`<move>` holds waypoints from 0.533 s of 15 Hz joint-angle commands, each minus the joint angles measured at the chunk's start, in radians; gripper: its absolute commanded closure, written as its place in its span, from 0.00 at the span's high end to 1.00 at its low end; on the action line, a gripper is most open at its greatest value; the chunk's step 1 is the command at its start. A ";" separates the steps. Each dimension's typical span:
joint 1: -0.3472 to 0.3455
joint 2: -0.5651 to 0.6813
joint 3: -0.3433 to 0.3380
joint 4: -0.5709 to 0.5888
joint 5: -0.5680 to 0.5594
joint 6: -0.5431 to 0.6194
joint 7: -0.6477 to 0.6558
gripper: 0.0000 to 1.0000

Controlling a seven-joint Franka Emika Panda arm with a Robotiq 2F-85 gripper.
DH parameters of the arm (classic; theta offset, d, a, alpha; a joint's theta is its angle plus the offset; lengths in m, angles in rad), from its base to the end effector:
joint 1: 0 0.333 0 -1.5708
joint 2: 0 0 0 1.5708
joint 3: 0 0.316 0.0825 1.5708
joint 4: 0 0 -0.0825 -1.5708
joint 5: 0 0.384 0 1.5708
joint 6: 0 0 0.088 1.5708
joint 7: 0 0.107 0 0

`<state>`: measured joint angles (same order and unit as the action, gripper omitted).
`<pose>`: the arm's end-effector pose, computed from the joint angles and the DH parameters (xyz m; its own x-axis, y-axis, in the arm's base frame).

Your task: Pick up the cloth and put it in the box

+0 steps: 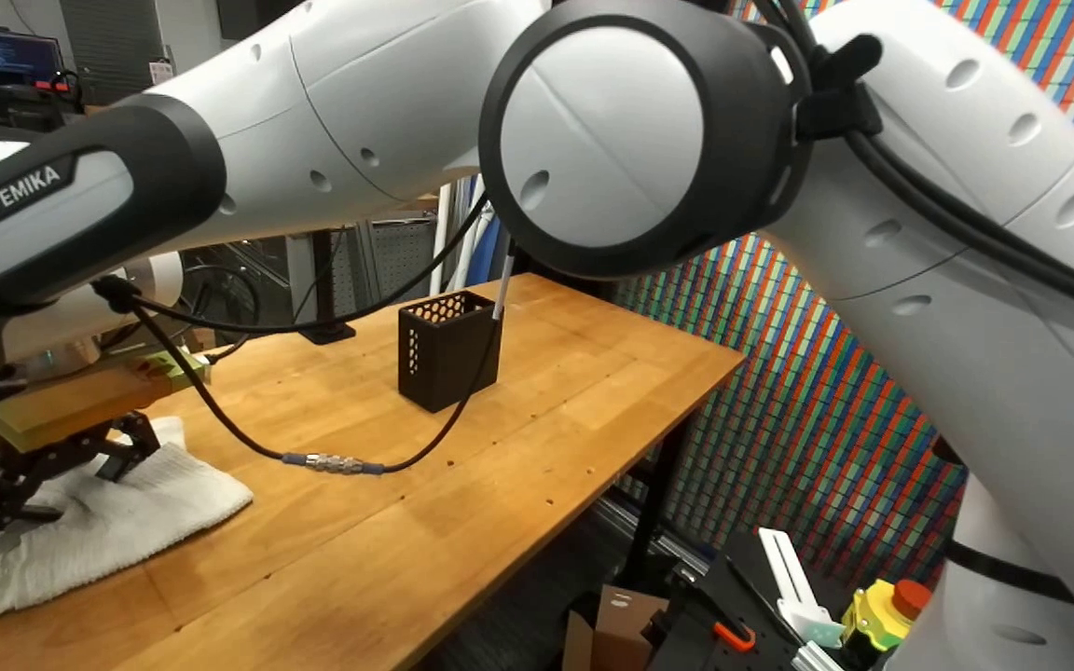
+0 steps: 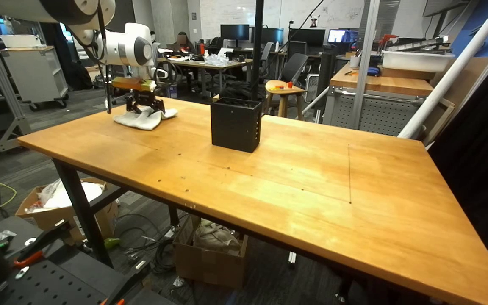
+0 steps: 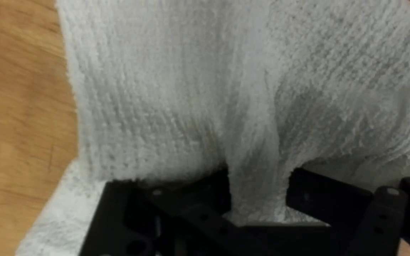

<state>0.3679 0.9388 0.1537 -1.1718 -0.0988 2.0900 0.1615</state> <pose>0.6792 0.3457 0.2225 0.9398 0.3414 -0.0169 0.3406 -0.9395 -0.0364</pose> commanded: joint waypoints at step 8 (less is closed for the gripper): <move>0.004 -0.110 -0.032 -0.022 -0.037 -0.084 0.013 0.00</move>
<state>0.3677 0.8940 0.1401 -1.1676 -0.1134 2.0489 0.1622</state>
